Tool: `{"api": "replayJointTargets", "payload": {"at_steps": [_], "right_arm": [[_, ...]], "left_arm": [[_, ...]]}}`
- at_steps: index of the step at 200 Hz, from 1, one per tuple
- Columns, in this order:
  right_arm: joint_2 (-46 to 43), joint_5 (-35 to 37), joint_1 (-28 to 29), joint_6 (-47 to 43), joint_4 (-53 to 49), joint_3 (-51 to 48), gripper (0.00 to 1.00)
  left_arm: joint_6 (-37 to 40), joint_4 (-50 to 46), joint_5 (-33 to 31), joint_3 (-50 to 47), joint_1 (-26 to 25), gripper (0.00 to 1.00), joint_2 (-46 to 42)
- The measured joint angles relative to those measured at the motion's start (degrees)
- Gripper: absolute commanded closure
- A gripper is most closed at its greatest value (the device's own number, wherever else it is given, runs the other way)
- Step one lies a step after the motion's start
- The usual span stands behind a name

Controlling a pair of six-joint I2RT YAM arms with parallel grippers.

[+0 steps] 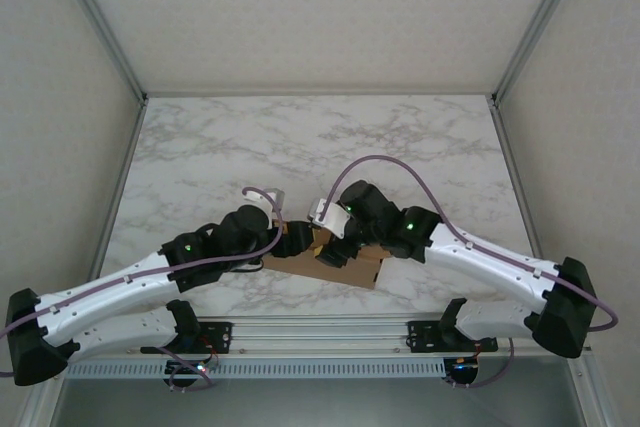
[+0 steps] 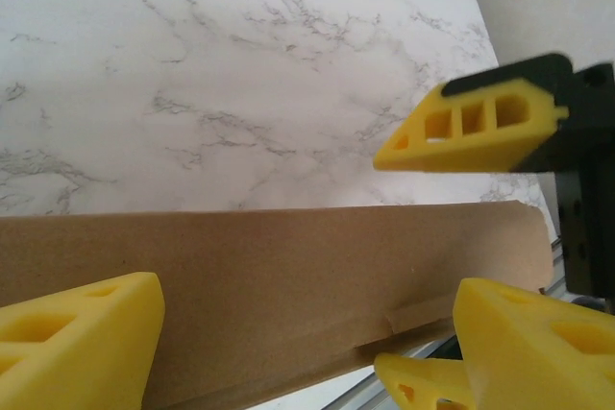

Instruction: Fold the paper box

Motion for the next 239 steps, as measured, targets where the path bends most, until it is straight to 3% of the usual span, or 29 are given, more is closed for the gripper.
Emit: {"api": "replayJointTargets", "payload": {"at_steps": [74,150,161,214,239], "right_arm": [[2.7,-7.4,-2.4,-0.8,-3.8,2.9,0.09],[1.5,-10.6,-3.0,2.7,-7.8,3.3,0.06],[1.5,-10.9,-3.0,3.2,-8.3,3.5,0.01],[3.3,-10.8,-2.8,4.5,-9.9,4.2,0.03],[3.6,-8.3,-1.5,4.1,-9.8,3.8,0.10]], "left_arm": [[0.0,1.0,0.0,-1.6,0.0,0.22,-2.5],[0.1,1.4,0.0,-1.7,0.0,0.22,-2.3],[0.1,1.5,0.0,-1.7,0.0,0.22,-2.2],[0.1,1.9,-0.6,-1.7,0.0,0.22,-1.9],[0.3,1.8,-0.9,-1.7,0.0,0.22,-1.8]]}}
